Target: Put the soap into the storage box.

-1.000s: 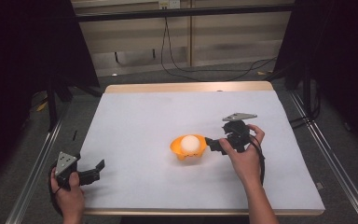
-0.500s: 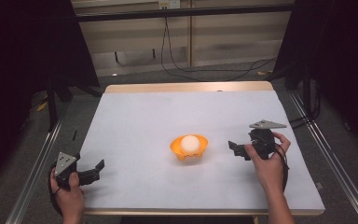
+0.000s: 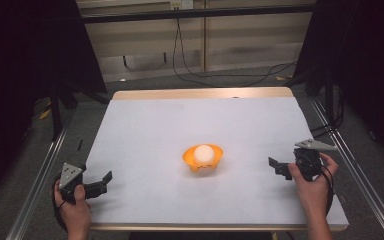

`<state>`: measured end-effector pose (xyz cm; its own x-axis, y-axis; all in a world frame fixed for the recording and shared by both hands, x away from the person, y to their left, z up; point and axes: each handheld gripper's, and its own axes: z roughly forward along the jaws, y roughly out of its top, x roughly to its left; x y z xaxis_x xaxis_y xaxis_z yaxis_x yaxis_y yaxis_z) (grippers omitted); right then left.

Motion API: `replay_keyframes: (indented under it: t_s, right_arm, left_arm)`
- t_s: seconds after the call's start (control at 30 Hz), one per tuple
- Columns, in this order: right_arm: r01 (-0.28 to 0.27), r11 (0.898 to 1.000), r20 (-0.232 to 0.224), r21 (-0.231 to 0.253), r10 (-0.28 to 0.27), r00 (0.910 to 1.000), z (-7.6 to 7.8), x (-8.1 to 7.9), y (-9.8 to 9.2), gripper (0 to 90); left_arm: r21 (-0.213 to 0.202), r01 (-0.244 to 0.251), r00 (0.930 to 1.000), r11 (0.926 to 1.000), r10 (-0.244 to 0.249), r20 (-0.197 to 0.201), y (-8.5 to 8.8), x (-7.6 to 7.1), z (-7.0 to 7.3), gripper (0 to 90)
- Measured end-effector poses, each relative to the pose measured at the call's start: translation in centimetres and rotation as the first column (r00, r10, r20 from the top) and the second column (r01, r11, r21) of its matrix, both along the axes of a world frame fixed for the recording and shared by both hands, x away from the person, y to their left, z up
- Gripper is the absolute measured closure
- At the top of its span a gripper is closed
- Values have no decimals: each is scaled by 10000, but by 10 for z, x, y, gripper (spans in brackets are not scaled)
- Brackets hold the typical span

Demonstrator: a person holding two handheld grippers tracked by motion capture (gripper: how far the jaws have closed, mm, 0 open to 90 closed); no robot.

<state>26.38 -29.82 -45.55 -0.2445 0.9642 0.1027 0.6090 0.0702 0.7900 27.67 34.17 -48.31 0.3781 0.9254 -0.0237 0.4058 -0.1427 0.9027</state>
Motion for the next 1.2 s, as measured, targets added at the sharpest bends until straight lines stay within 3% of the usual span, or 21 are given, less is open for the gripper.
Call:
replay_keyframes:
  t_s: [0.77,1.2]
  right_arm:
    - [1155,9932,226,144,-1158,9930,-9,-40,-65,0]
    - [1455,9884,360,433,-1471,9885,-17,-54,-77,0]
  left_arm:
    - [-17,12,10000,10000,-12,49,-1,0,0,1]
    - [-7,-3,10000,10000,3,64,-1,-1,0,1]
